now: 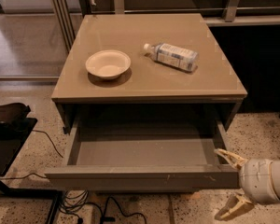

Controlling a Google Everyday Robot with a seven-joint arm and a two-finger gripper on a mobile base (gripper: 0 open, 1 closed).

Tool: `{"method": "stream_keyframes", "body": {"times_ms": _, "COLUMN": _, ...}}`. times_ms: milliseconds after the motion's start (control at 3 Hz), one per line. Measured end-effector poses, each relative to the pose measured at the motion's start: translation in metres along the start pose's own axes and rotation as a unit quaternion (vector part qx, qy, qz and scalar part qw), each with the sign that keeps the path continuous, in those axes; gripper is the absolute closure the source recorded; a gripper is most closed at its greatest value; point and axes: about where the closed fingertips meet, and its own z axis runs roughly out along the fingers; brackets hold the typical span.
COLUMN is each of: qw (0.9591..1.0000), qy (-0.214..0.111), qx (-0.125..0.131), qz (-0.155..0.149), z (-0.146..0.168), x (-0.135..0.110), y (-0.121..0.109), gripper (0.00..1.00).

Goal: Open top drawer

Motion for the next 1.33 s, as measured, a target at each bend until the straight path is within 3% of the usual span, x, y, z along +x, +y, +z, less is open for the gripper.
{"method": "stream_keyframes", "body": {"times_ms": 333, "qw": 1.0, "qy": 0.001, "qx": 0.0, "qz": 0.001, "z": -0.001, "x": 0.0, "y": 0.001, "gripper": 0.0}}
{"method": "stream_keyframes", "body": {"times_ms": 667, "qw": 1.0, "qy": 0.006, "qx": -0.005, "qz": -0.005, "z": 0.016, "x": -0.001, "y": -0.006, "gripper": 0.0}}
{"method": "stream_keyframes", "body": {"times_ms": 1000, "qw": 0.9996, "qy": 0.011, "qx": -0.024, "qz": 0.003, "z": 0.051, "x": 0.005, "y": -0.013, "gripper": 0.0}}
{"method": "stream_keyframes", "body": {"times_ms": 1333, "qw": 0.9996, "qy": 0.009, "qx": -0.026, "qz": 0.001, "z": 0.052, "x": 0.003, "y": -0.013, "gripper": 0.0}}
